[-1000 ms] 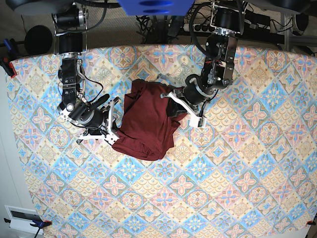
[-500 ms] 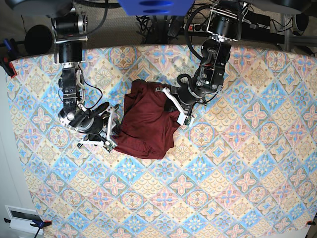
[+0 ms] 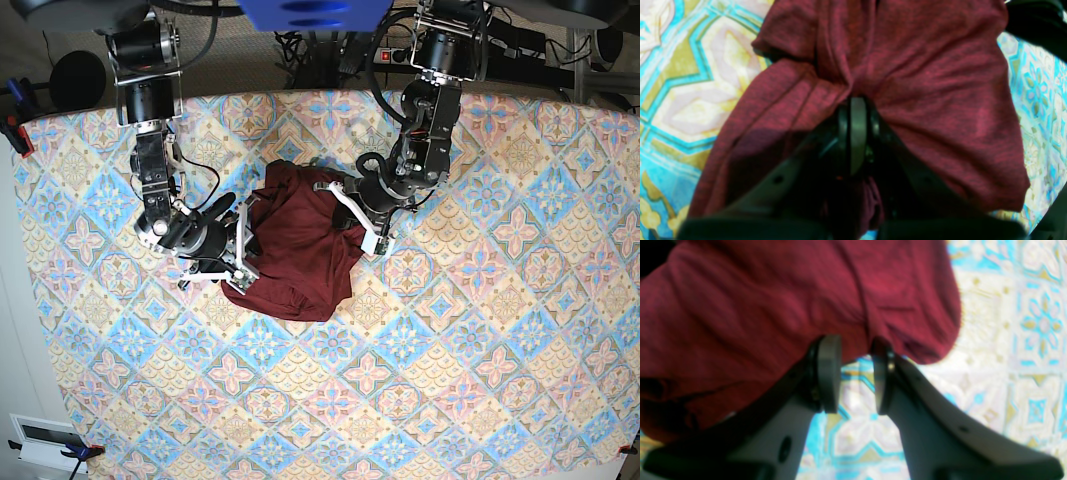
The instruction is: Layout the t-shirt on the table in an organized manner, then fold the t-shirt properly
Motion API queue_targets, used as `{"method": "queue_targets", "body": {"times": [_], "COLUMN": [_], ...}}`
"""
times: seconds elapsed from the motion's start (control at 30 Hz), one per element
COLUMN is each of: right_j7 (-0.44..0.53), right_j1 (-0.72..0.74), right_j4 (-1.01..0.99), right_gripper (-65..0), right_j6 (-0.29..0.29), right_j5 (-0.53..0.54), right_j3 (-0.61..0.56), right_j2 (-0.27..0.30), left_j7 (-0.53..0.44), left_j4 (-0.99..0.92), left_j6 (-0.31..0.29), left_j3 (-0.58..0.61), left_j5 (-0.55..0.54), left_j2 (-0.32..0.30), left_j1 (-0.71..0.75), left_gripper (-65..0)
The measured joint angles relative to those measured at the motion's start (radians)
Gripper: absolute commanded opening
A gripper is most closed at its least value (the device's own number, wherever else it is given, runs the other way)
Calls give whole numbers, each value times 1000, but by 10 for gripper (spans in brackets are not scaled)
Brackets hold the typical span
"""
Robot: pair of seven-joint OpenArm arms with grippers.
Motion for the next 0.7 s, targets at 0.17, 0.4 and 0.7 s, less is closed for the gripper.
{"method": "queue_targets", "body": {"times": [0.17, 0.4, 0.7], "right_j7": [18, 56, 114], "right_j1": [37, 53, 152], "right_j4": [-84, -92, -117], "right_gripper": [-489, -490, -492], "right_j6": [0, -1, -7], "right_j5": [-3, -3, 0], "right_j3": [-2, -2, -2], "right_j2": [2, 2, 5], "left_j7": [-1, -3, -3], "left_j4": [0, 0, 0], "left_j6": [0, 1, 0], "left_j3": [-3, -3, -3], "left_j5": [0, 0, 0], "left_j2": [2, 2, 2], "left_j1": [2, 3, 3], "left_gripper": [-645, -645, -646]}}
